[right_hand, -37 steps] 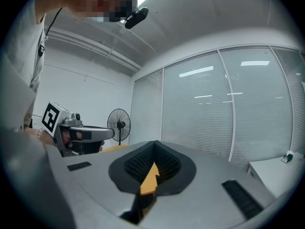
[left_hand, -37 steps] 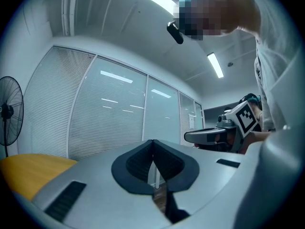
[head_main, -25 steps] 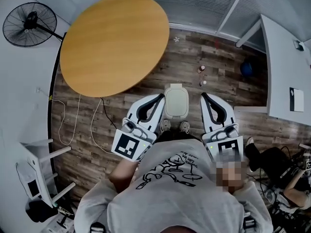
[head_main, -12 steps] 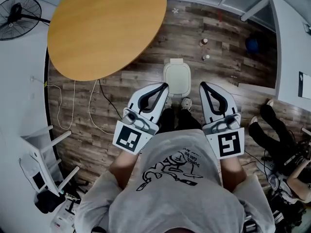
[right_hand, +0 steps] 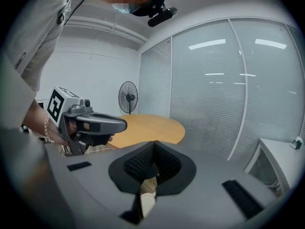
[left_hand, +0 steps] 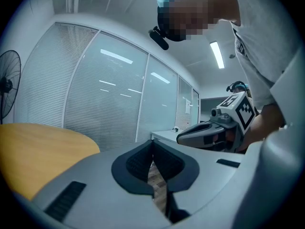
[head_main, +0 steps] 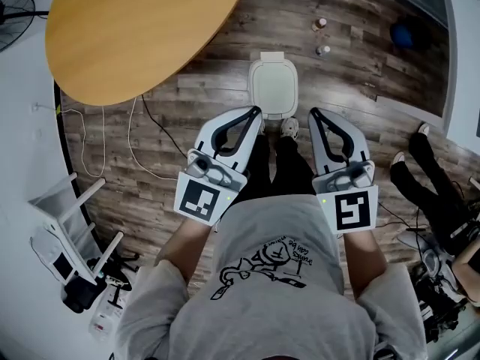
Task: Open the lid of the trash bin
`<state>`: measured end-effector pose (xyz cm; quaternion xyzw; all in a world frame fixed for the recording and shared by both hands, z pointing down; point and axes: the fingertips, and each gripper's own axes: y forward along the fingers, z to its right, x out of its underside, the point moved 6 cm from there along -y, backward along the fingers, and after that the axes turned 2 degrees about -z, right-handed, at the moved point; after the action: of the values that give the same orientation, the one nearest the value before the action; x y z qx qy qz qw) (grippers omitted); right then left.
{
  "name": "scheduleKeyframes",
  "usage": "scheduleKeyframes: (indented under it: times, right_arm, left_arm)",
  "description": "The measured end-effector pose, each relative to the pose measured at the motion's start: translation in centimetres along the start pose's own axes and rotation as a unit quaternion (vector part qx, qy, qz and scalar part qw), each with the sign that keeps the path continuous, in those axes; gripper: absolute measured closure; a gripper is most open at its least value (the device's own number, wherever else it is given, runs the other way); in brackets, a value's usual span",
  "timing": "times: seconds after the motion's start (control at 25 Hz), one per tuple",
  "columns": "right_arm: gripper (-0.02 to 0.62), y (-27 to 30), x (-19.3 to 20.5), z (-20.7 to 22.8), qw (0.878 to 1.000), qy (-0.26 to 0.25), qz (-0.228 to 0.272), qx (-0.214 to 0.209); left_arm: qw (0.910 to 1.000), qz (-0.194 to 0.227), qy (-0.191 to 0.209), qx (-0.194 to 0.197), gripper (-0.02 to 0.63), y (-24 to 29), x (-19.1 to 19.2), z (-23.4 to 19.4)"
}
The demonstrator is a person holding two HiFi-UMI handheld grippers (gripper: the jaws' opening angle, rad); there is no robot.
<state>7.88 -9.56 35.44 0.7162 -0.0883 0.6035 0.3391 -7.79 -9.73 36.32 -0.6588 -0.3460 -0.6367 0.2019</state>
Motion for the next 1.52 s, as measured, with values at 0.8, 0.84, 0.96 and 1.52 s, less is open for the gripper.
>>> scheduleKeyframes:
  times: [0.8,0.84,0.96,1.52]
  right_arm:
    - [0.588,6.6,17.9,-2.7,0.989,-0.057,-0.129,-0.043]
    - [0.589,6.9,18.6,-2.9,0.988,-0.065,-0.132,-0.044]
    - [0.589,7.7,20.7,-3.3,0.986,-0.083,-0.137,-0.05]
    - [0.589,10.5,31.5,-5.7,0.968,-0.144,-0.183,-0.094]
  left_arm:
    - [0.9975,-0.068,-0.018,0.005,0.586,2.6,16.8,-1.5]
    - [0.9973,-0.071,-0.018,0.004,0.586,2.8,17.6,-1.6]
    - [0.9969,-0.077,-0.017,0.003,0.586,3.1,19.6,-1.7]
    - [0.9897,-0.14,-0.029,0.0,0.586,4.2,29.6,-1.3]
